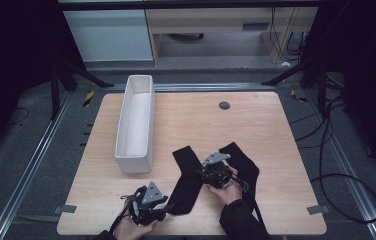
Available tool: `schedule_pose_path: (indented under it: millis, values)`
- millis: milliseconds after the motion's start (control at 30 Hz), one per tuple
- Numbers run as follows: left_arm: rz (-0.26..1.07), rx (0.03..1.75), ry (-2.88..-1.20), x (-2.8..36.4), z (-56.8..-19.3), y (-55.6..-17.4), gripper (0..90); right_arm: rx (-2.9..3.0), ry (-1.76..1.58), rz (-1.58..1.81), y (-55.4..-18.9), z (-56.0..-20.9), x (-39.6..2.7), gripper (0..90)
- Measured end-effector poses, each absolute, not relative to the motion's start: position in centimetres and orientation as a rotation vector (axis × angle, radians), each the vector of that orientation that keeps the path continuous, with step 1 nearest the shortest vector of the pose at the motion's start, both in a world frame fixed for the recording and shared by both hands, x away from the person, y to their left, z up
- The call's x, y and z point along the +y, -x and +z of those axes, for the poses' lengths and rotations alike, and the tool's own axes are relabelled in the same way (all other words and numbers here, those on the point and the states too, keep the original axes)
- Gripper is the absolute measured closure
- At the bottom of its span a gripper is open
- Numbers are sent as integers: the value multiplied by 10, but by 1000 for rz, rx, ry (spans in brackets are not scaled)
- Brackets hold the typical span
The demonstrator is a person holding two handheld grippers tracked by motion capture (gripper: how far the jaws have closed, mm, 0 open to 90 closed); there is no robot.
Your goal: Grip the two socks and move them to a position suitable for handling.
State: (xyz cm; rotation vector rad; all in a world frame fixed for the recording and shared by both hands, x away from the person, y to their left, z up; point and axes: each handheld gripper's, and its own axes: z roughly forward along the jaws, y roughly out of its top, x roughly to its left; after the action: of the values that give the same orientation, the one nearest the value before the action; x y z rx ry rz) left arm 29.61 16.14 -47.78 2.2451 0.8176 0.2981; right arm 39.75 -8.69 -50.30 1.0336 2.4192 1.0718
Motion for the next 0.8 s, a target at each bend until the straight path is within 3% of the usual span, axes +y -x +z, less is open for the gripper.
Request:
schedule_pose_path:
  millis: [300,500,800]
  values:
    - [367,844,-2186,169,-476,-303,557,2340,-1043,1155,-399,-485,-99,692]
    - [388,862,-2157,175,-475,-307,520,2219,-1106,1201,-402,-463,-136,652]
    - [413,881,-2153,179,-476,-311,504,2117,-1217,1187,-407,-456,-188,572]
